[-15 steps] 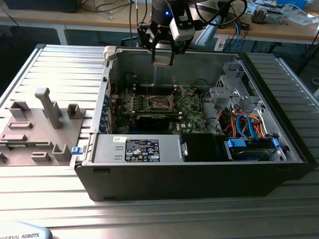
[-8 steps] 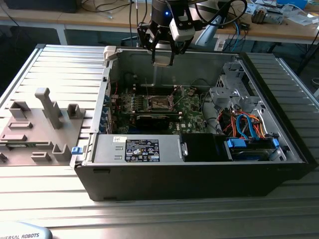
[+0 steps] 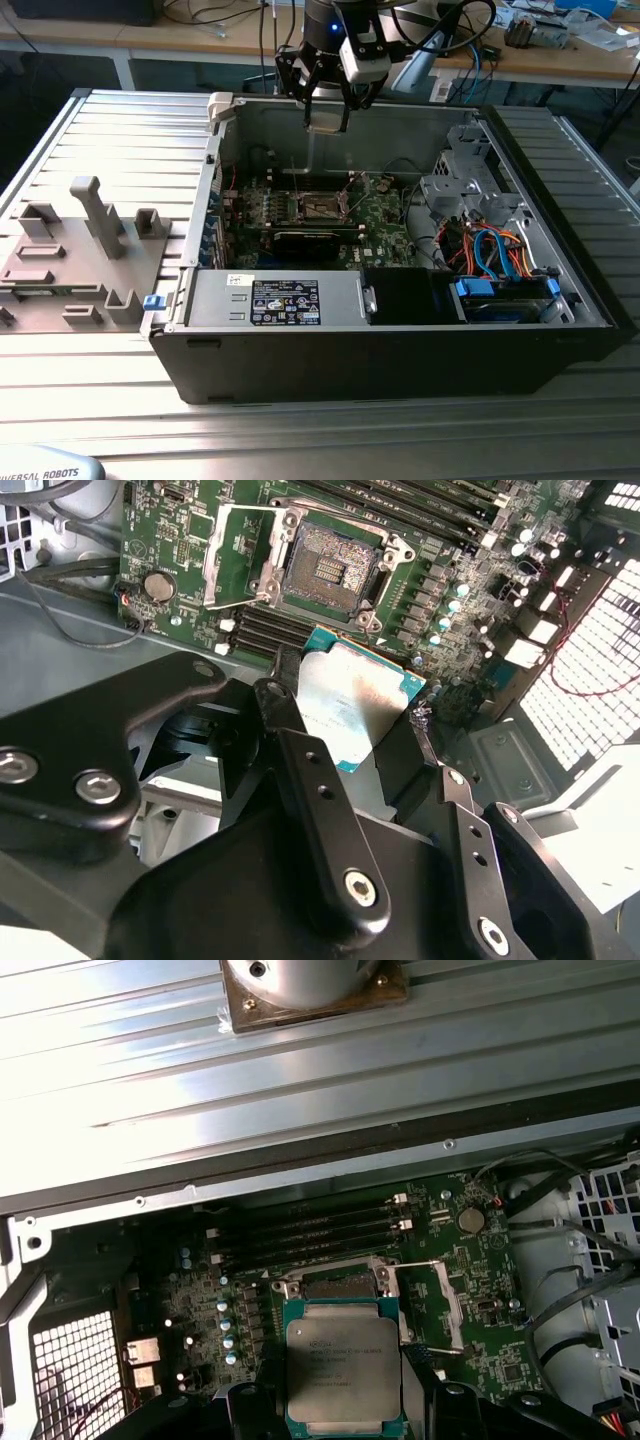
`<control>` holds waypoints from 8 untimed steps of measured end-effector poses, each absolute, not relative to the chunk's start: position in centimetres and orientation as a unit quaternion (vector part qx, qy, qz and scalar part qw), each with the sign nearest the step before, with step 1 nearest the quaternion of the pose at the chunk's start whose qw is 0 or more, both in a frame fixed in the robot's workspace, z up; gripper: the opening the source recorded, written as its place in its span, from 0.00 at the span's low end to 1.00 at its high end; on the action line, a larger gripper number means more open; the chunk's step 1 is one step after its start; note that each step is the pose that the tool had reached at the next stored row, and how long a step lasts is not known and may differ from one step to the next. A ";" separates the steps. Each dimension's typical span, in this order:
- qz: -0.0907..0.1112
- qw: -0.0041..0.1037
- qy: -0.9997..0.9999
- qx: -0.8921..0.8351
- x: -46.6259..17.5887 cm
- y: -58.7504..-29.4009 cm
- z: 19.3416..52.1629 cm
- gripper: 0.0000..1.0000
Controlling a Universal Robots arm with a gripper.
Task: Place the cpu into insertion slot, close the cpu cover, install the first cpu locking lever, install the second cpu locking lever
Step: 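Place the cpu into insertion slot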
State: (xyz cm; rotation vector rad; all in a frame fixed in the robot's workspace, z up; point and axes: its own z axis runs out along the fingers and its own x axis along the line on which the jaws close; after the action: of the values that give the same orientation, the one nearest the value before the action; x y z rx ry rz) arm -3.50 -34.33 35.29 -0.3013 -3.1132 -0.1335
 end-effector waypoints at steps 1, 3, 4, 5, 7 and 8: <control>-0.043 0.005 -0.994 -0.096 -3.5 -34.3 35.3 0.54; -0.043 0.005 -0.994 -0.097 -3.5 -34.3 35.3 0.54; -0.043 0.005 -0.994 -0.097 -3.5 -34.3 35.3 0.54; -0.043 0.005 -0.994 -0.098 -3.5 -34.3 35.3 0.54; -0.043 0.005 -0.994 -0.098 -3.5 -34.3 35.3 0.54; -0.043 0.005 -0.994 -0.098 -3.5 -34.3 35.3 0.54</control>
State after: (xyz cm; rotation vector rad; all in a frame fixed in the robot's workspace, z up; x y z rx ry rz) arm -3.50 -34.33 35.26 -0.3075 -3.1128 -0.1336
